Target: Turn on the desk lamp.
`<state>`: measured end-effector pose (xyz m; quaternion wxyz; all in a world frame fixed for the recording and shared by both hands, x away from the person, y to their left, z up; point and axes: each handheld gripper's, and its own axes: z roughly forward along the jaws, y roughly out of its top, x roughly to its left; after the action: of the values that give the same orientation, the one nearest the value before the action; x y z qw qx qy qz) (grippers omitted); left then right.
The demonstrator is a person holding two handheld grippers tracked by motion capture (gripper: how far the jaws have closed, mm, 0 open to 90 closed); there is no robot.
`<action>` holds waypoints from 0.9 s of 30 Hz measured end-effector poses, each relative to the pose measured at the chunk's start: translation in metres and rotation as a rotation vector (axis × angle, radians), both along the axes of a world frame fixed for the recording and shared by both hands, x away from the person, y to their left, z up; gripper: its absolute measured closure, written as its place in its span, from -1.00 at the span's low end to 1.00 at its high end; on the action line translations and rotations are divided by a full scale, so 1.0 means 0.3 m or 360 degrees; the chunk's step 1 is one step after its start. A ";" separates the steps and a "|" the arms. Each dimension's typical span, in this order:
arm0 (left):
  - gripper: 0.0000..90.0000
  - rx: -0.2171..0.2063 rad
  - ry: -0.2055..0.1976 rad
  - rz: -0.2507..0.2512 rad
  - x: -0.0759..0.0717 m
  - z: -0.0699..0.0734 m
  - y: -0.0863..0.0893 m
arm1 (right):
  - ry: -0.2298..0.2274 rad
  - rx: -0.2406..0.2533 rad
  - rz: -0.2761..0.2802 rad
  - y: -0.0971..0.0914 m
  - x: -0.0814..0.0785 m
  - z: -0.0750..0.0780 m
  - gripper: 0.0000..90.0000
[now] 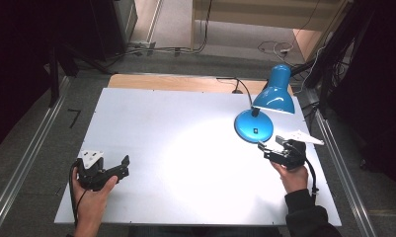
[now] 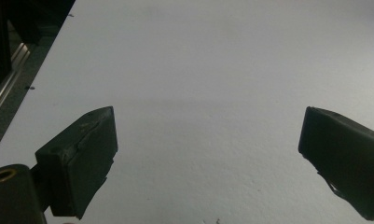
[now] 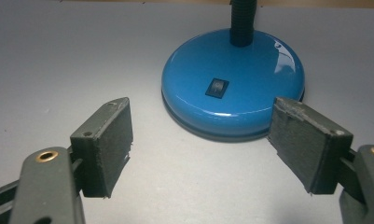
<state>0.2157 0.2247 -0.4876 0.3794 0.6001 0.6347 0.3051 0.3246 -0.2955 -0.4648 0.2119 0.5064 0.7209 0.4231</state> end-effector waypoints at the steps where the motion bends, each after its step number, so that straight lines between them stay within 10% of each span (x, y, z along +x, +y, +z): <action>1: -0.89 0.0002 -0.0001 0.0000 -0.001 0.001 0.000 | 0.0002 -0.0003 -0.0002 -0.001 -0.002 0.000 -0.55; 27: -0.89 -0.0007 -0.0003 0.0007 0.000 0.000 0.000 | -0.0009 -0.0001 -0.0026 -0.083 -0.090 0.017 -0.55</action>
<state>0.2158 0.2246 -0.4876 0.3805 0.5976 0.6364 0.3052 0.2977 -0.3203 -0.4595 0.2175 0.5109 0.7162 0.4227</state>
